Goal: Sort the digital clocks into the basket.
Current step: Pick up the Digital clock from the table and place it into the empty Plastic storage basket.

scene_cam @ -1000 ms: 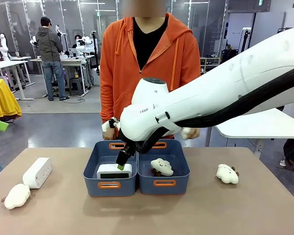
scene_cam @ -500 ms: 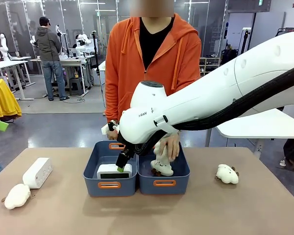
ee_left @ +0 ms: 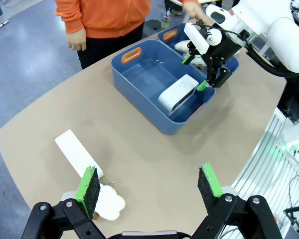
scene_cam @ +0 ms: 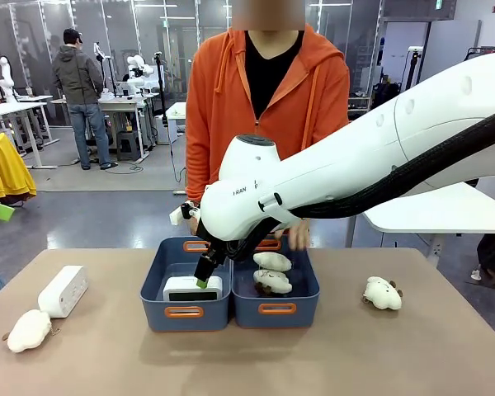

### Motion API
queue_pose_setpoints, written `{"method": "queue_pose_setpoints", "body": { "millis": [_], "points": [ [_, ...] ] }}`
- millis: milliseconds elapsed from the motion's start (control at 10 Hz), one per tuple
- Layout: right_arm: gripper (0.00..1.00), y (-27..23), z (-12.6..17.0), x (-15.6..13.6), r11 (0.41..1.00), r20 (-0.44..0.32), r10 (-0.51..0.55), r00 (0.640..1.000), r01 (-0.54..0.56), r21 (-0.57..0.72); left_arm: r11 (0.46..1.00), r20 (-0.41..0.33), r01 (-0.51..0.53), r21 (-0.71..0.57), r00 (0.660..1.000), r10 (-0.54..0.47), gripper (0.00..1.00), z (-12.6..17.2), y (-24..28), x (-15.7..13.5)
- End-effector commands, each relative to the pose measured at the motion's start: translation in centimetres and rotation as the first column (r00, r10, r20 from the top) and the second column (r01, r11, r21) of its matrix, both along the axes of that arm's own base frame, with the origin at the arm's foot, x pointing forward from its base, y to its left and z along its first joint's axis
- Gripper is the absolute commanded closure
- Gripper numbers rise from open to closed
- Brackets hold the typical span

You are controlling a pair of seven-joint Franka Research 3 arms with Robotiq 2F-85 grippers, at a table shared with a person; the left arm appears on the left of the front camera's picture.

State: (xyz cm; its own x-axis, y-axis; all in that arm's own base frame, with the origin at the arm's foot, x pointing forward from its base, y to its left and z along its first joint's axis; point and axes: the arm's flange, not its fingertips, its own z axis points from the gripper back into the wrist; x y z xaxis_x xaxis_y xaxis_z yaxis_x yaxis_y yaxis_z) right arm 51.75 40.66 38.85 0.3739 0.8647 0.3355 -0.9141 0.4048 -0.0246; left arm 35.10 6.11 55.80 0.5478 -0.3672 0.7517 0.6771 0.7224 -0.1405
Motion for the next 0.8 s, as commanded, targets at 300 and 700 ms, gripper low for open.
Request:
{"method": "queue_pose_setpoints", "body": {
  "millis": [300, 700],
  "points": [
    [0.00, -11.4, 10.0, -3.5, 0.980, -0.221, 0.044, 0.974, 0.001, 0.198, 1.000, 0.003, 0.018, -0.015, 1.000, -0.018, 0.00, 0.1, 0.1, 0.1],
    [0.00, -24.9, 10.5, -5.4, 0.895, -0.404, -0.177, 0.897, 0.318, 0.314, 1.000, 0.003, 0.018, -0.015, 1.000, -0.018, 0.00, 0.1, 0.1, 0.1]
  ]
}}
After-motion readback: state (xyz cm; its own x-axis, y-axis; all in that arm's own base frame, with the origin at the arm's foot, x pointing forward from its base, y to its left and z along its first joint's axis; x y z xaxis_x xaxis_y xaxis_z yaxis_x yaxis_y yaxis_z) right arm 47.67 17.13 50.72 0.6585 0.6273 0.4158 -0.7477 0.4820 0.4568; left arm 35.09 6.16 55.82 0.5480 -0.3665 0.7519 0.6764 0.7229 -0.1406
